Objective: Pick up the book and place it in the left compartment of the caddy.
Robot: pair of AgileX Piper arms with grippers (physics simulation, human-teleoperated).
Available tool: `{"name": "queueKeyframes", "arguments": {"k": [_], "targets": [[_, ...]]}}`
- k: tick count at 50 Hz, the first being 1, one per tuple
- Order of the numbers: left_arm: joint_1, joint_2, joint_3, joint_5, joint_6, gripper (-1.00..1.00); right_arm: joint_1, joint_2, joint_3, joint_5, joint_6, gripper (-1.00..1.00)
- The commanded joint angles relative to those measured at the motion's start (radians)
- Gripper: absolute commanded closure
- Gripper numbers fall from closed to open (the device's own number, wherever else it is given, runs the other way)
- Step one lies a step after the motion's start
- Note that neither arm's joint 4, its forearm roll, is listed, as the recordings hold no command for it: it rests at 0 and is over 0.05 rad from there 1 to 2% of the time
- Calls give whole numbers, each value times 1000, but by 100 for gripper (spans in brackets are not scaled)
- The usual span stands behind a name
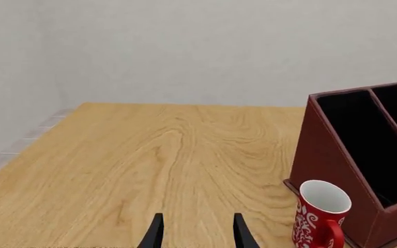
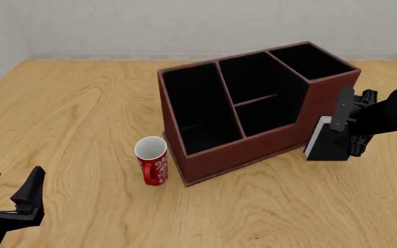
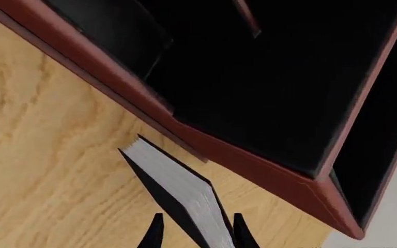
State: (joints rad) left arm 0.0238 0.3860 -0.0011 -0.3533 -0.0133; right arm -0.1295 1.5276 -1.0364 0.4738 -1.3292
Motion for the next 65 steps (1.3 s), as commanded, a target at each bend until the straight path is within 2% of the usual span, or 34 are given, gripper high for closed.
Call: {"name": "queueKeyframes", "arguments": {"k": [1,14,22,23,36,50,64,65], "targets": [[8,4,0,-2,-4,-100,-11,16,17,-6,-6,-100],[16,-24,1,22,-4,-100,-11,42,25,-22,0,-100],[12,-40,1,39,-7,-100,-8,13,41,15,6,-100],[12,-40,1,39,-8,-100,-7,8,42,18,7,100],[17,-36,0,36,-13,-100,-4,-25,75,64,10,100],[19,-51,1,52,-21,-100,13,-80,140,65,7,100],[5,-110,0,97,-28,-100,-19,-207,238,69,-58,100],[3,-116,0,102,-28,-100,-14,-213,233,80,-47,100]]}}
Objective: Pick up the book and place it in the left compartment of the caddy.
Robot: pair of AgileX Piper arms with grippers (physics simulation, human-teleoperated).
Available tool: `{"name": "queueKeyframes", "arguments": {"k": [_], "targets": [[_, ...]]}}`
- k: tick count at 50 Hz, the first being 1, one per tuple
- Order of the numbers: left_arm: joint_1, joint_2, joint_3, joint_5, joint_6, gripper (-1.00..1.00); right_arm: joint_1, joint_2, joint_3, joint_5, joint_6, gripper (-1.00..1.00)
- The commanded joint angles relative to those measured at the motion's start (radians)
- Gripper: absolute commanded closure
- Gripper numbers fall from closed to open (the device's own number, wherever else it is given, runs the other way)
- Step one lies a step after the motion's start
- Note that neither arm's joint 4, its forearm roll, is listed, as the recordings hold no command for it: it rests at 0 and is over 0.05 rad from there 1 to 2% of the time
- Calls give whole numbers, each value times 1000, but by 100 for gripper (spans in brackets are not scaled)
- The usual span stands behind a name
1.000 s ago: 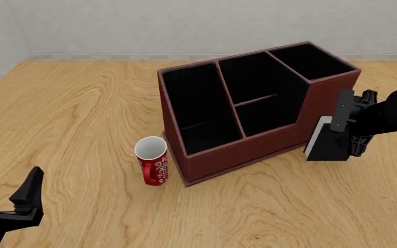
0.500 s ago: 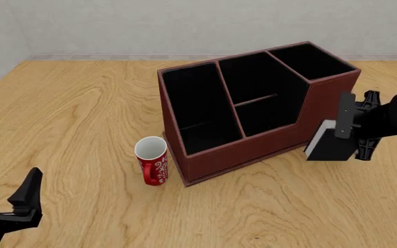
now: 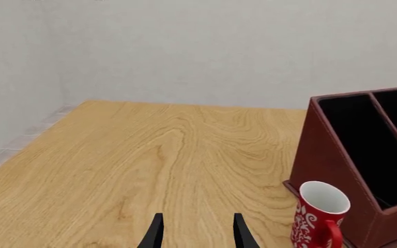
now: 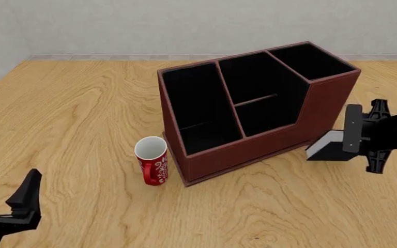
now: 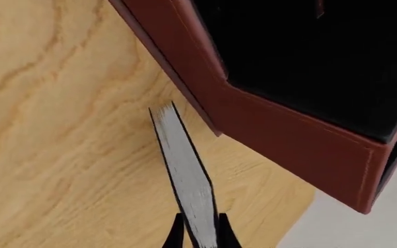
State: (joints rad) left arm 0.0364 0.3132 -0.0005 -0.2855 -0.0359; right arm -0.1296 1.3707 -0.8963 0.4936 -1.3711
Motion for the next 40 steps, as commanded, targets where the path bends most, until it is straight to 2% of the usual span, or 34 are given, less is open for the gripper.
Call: {"name": "queueKeyframes", "arguments": {"k": [1,3,14,20,27,37,40], "targets": [[-9,-44,0,35,-5,-100,-13,-56,93,61,-5,100],[-13,-61,-1,50,-6,-100,-30,-83,124,58,-35,100],[-20,-110,-3,91,-11,-100,-45,-173,128,110,-39,100],[-29,-141,-17,132,-15,-100,-69,-238,142,139,-63,100],[-39,-141,-23,132,-19,-100,-99,-313,158,182,-80,100],[-50,-165,-20,144,-28,-100,-127,-459,134,340,-85,100],[-52,-173,-23,154,-31,-100,-116,-503,94,424,-55,100]]}}
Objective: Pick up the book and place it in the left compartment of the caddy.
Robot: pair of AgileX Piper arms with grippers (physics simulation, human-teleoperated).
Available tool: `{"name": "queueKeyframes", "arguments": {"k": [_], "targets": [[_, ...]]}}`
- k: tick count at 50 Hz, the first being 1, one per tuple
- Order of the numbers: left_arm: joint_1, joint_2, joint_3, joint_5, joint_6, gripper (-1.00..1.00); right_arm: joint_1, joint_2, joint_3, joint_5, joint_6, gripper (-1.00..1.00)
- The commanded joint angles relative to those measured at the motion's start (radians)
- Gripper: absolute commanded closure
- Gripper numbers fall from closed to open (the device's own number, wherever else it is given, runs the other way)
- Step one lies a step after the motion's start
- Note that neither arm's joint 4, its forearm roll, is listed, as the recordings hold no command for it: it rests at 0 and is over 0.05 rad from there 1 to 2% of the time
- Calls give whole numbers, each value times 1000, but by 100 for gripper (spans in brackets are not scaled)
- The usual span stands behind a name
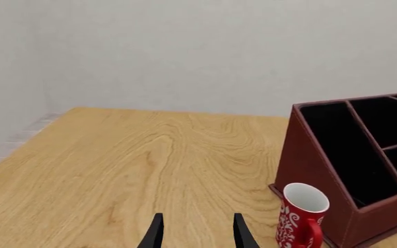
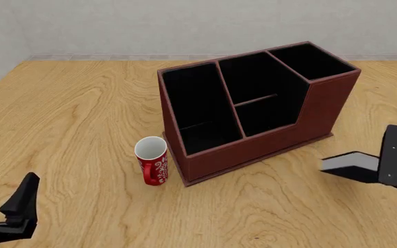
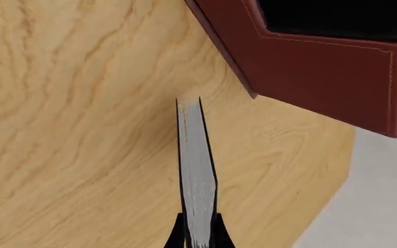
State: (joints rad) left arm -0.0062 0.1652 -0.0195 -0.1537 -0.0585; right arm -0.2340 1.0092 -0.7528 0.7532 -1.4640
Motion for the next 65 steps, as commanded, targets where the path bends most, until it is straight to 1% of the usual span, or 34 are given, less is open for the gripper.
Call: {"name": "queueKeyframes", "arguments": {"k": [1,3,5,6,7,8,9,10,12,13,18,19,21,22,23,24,25,26,27,29,30,31,32,33,34,35,36,38,40,43,53,58,59,65], "targets": [[-11,-25,-4,22,-9,-100,-10,-152,-63,180,43,100],[-17,-22,-2,18,-9,-100,41,-171,-134,262,117,100],[-15,-18,-8,16,-13,-100,58,-219,-180,364,137,100],[-15,-17,-6,14,-13,-100,58,-219,-180,365,137,100],[-15,-17,-11,18,-15,-100,85,-215,-227,401,188,100],[-12,-16,-14,20,-17,-100,71,-214,-243,419,190,100],[-11,-17,-16,22,-17,-100,105,-240,-254,452,195,100],[-11,-21,-21,28,-18,-100,129,-239,-273,466,234,100],[-9,-30,-29,40,-22,-100,149,-252,-262,467,255,100],[-9,-36,-33,49,-22,-100,184,-249,-266,467,294,100],[-12,-37,-39,56,-8,-100,206,-259,-264,467,332,100],[-12,-38,-45,62,-7,-100,261,-258,-268,467,389,100],[-11,-46,-55,75,-14,-100,266,-263,-272,467,401,100],[-15,-45,-61,81,-14,-100,230,-262,-273,467,383,100],[-14,-39,-67,80,-10,-100,305,-261,-291,467,450,100],[-16,-39,-70,82,-11,-100,299,-250,-289,467,465,100],[-14,-32,-72,79,-11,-100,344,-245,-319,467,511,100],[-8,-27,-75,77,-13,-100,329,-239,-322,467,512,100],[-4,-25,-82,81,-4,-100,402,-234,-351,467,572,100],[-13,17,-91,68,83,-100,379,-216,-368,467,592,100],[3,-7,-95,81,103,-100,429,-212,-386,467,632,100],[8,-10,-98,88,121,-100,399,-208,-375,467,611,100],[14,-13,-103,96,135,-100,452,-185,-408,467,691,100],[10,-30,-106,106,129,-100,471,-180,-424,467,708,100],[8,-50,-112,123,119,-100,516,-164,-438,467,764,100],[6,-59,-115,131,105,-100,517,-156,-447,467,774,100],[-2,-65,-117,138,97,-100,494,-158,-441,467,742,100],[-10,-85,-117,151,79,-100,546,-129,-480,467,820,100],[-17,-104,-117,165,70,-100,546,-107,-498,467,825,100],[-7,-110,-120,176,65,-100,608,-59,-552,467,922,100],[-15,-130,-113,203,53,-100,729,49,-665,467,1032,100],[-16,-134,-108,207,54,-100,753,77,-691,467,1048,100],[-16,-134,-106,207,54,-100,791,91,-707,467,1091,100],[-16,-141,-101,213,43,-100,819,136,-769,467,1106,100]]}}
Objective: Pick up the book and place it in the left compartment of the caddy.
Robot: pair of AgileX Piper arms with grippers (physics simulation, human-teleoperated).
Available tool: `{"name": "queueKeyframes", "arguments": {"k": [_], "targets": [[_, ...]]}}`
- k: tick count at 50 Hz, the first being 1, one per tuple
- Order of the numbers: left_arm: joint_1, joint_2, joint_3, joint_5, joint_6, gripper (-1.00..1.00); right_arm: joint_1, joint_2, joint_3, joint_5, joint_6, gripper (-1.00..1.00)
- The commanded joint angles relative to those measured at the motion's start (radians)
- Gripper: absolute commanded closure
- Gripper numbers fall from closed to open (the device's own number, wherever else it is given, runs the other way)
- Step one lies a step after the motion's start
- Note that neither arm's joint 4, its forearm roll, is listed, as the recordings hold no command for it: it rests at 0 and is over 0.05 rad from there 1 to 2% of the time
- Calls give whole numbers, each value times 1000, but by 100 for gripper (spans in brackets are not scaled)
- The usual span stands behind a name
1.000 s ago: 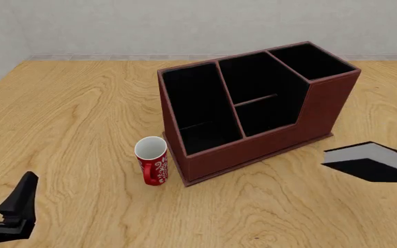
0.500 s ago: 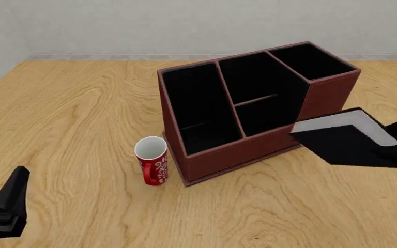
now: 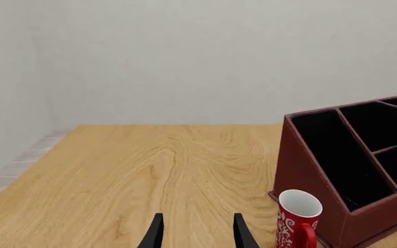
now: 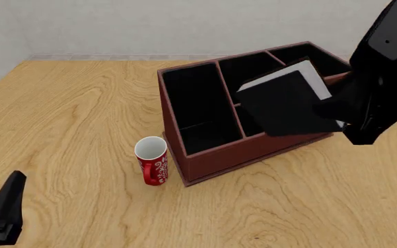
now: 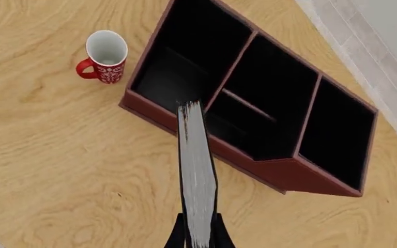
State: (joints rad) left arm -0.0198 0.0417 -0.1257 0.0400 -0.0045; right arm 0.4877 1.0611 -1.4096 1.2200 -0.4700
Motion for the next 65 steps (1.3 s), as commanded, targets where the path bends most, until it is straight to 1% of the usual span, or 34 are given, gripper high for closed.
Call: {"name": "queueKeyframes", "arguments": {"k": [1,7,12,14,19,24,25,26,29,34,44,45,52,65], "targets": [[-3,-19,6,20,-12,-100,106,92,-119,0,117,100],[-14,-37,-18,48,-18,-100,145,168,-163,0,126,100],[-7,-40,-29,54,-11,-100,146,205,-193,0,113,100],[-3,-40,-30,56,-15,-100,157,217,-204,0,120,100],[-3,-41,-27,55,-15,-100,150,237,-215,0,118,100],[3,-41,-22,50,-19,-100,108,266,-211,0,87,100],[4,-41,-20,49,-20,-100,110,274,-218,0,92,100],[6,-41,-19,49,-20,-100,99,277,-214,0,76,100],[10,-41,-20,49,-24,-100,99,289,-225,0,79,100],[11,-41,-23,49,-16,-100,79,311,-231,0,51,100],[10,-41,-22,44,12,-100,67,339,-250,0,47,100],[12,-41,-25,45,10,-100,77,344,-256,0,55,100],[14,-41,-28,44,14,-100,90,364,-276,0,56,100],[16,-41,-28,46,26,-100,92,374,-278,0,51,100]]}}
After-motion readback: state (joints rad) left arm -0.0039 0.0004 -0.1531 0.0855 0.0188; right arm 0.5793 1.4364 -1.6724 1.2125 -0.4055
